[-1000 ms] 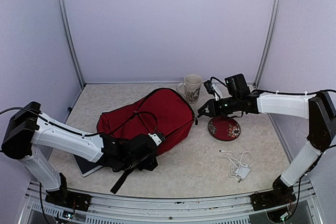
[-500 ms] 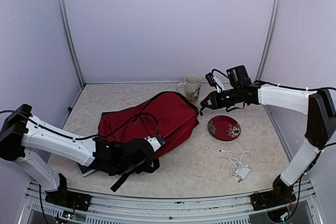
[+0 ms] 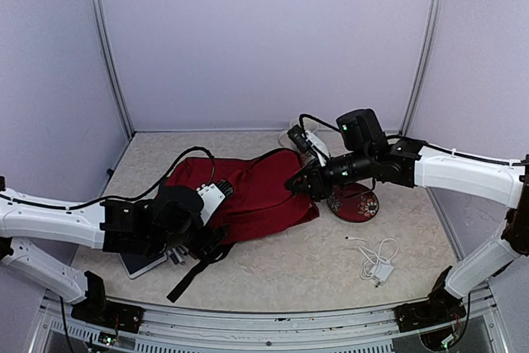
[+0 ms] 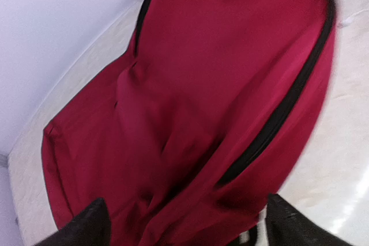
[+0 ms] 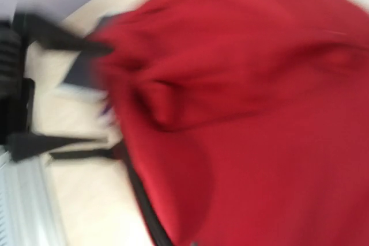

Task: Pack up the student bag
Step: Pick up the largest pocket of the bag from the student bag.

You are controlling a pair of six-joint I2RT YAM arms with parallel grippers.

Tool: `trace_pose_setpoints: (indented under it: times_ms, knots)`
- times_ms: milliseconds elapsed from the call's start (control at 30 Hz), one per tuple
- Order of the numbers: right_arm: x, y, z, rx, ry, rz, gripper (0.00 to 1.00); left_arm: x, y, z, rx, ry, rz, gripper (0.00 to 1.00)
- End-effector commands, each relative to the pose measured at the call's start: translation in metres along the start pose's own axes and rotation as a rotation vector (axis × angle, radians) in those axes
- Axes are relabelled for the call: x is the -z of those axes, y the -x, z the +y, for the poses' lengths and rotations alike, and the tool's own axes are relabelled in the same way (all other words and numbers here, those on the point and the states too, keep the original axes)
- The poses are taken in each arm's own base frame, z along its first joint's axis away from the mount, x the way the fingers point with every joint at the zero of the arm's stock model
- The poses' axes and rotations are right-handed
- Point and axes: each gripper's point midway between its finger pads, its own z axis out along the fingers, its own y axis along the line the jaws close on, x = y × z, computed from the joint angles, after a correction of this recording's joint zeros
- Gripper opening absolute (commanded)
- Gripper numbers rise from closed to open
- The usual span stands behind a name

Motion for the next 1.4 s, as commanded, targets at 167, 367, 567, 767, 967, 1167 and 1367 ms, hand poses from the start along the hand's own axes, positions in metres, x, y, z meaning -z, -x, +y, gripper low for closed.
trace_pose_setpoints:
  times_ms: [167, 367, 567, 767, 967, 1167, 1367]
  knots:
    - [-0.028, -0.015, 0.059, 0.004, 0.233, 0.017, 0.00, 0.093, 0.091, -0.036, 0.077, -0.398, -0.489, 0.80]
    - [-0.030, -0.029, 0.054, -0.012, 0.212, 0.035, 0.00, 0.027, 0.056, -0.032, -0.026, -0.324, -0.231, 0.46]
    - [-0.031, -0.034, 0.049, -0.009, 0.188, 0.028, 0.00, -0.007, 0.045, -0.065, -0.099, -0.427, -0.132, 0.49]
    - [-0.032, -0.041, 0.038, -0.023, 0.168, 0.036, 0.00, -0.012, 0.028, -0.091, -0.152, -0.543, -0.109, 0.62]
    - [-0.029, -0.038, 0.035, -0.035, 0.184, 0.007, 0.00, -0.011, 0.026, -0.096, -0.184, -0.552, -0.135, 0.77]
    - [-0.030, -0.037, 0.033, -0.035, 0.184, 0.011, 0.00, -0.028, 0.009, -0.102, -0.228, -0.536, -0.066, 0.81]
    - [-0.026, -0.039, 0.030, -0.042, 0.185, -0.003, 0.00, -0.026, 0.009, -0.110, -0.219, -0.580, -0.077, 0.84]
